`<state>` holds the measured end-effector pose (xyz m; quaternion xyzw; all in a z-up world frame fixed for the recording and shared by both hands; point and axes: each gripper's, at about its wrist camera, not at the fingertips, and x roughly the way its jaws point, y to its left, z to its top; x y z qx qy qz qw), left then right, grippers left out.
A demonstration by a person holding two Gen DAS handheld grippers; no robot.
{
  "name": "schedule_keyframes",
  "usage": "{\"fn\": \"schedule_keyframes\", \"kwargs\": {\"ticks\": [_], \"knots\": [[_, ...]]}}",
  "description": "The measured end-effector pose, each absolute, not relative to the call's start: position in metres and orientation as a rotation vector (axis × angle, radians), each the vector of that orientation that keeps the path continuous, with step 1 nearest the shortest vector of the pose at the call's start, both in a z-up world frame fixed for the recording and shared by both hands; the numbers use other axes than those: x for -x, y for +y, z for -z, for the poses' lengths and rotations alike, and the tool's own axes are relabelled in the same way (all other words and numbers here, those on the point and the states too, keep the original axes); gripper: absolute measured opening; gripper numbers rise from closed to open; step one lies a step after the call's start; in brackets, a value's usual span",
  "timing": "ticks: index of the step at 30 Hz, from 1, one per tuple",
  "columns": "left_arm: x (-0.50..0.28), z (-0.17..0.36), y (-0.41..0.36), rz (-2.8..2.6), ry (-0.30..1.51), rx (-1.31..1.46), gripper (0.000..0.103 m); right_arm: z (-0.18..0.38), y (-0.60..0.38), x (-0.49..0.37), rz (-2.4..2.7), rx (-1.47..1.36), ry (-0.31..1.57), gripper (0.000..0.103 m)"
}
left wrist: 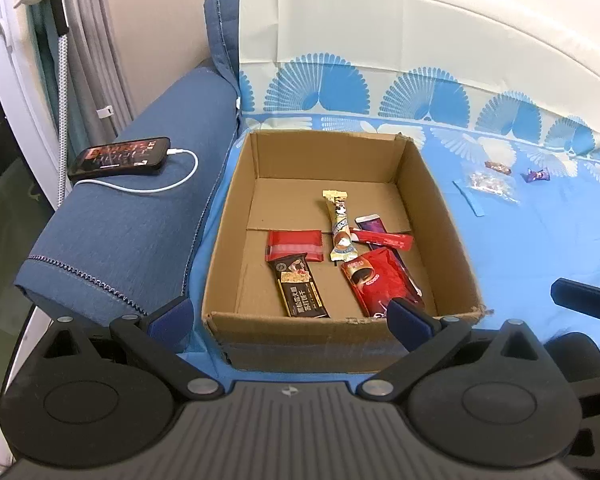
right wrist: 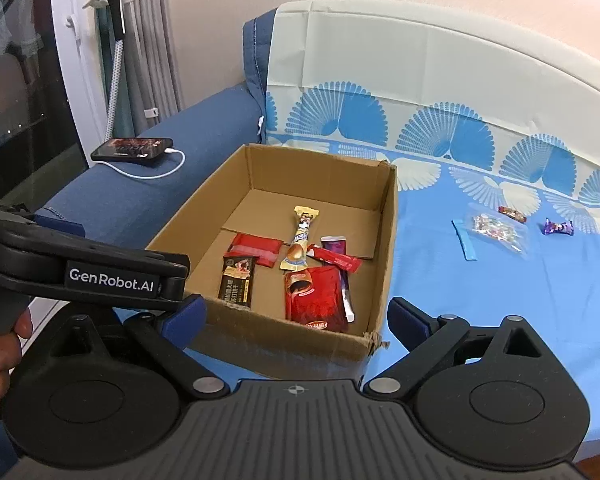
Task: Organize snacks
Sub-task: 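Open both tools to drop the snacks and lift them from the box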
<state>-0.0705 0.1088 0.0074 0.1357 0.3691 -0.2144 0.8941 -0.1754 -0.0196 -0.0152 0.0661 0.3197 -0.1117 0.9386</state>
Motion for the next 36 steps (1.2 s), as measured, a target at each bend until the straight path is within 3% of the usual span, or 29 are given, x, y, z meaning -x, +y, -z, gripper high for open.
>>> {"fn": "schedule_keyframes", "kwargs": {"ticks": [36], "knots": [[0.100,-0.019,0.124,0.449,0.736,-0.277,0.103,0.004,-0.003,0.206,0.216,-0.101,0.594,0.098]]}}
